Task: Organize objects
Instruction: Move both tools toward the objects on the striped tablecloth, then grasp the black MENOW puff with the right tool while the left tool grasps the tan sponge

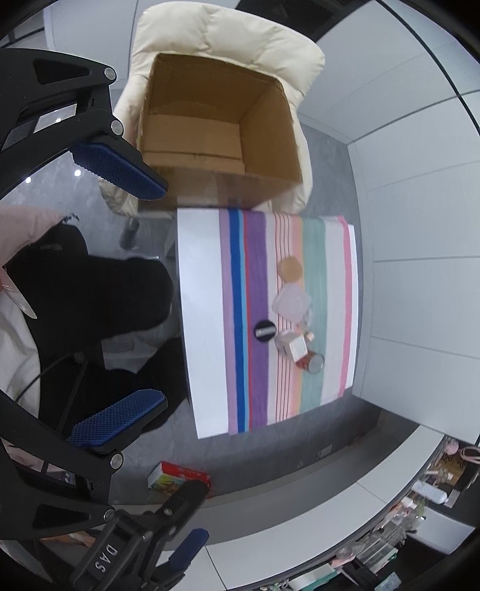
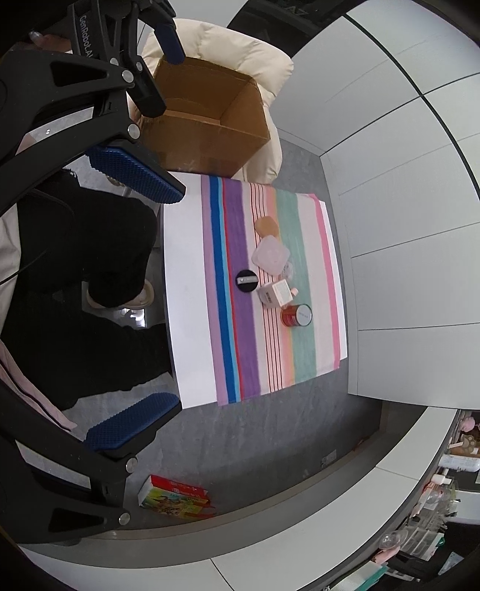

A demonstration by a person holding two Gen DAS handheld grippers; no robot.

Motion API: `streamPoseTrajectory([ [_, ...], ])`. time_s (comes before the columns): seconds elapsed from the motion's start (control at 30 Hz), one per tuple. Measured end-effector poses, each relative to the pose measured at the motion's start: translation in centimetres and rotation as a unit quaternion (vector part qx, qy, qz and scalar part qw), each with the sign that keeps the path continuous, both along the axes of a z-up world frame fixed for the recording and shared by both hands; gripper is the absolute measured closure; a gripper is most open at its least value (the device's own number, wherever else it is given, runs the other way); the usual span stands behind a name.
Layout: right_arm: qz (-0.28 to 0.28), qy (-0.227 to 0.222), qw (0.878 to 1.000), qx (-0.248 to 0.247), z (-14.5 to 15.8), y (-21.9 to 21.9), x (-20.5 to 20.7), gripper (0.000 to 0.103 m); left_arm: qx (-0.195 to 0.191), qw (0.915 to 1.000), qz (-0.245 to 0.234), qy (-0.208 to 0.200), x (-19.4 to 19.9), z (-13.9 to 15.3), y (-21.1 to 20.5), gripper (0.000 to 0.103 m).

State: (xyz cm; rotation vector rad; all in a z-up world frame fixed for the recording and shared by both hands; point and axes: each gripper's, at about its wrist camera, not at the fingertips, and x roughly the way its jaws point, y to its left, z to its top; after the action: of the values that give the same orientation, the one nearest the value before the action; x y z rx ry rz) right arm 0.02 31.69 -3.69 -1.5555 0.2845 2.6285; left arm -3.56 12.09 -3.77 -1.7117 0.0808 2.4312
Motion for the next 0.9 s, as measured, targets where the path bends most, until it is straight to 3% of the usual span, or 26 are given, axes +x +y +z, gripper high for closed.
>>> streamPoseTrajectory([
  [0.5,-0.017,0.003,1.0,-0.003,-2.5,6.1,-0.8,0.0,0.014,0.9999,0.005,0.004,-2.1,-1.6,5.2,0.0],
  [0.63,-0.034,0.015,0.999,-0.002,-3.2,7.2,-1.4,0.0,-0.053,0.9975,0.007,0.047,-2.7,-2.7,6.6,0.001],
  [0.73,-0.049,0.026,0.998,0.011,-3.8,8.0,-2.0,0.0,-0.097,0.9937,-0.009,0.054,-3.5,-4.1,7.6,0.002],
  [0.9,-0.051,0.012,0.998,0.042,-5.9,8.2,-3.8,0.0,-0.042,0.998,-0.01,0.045,-5.4,-6.3,7.5,0.003],
])
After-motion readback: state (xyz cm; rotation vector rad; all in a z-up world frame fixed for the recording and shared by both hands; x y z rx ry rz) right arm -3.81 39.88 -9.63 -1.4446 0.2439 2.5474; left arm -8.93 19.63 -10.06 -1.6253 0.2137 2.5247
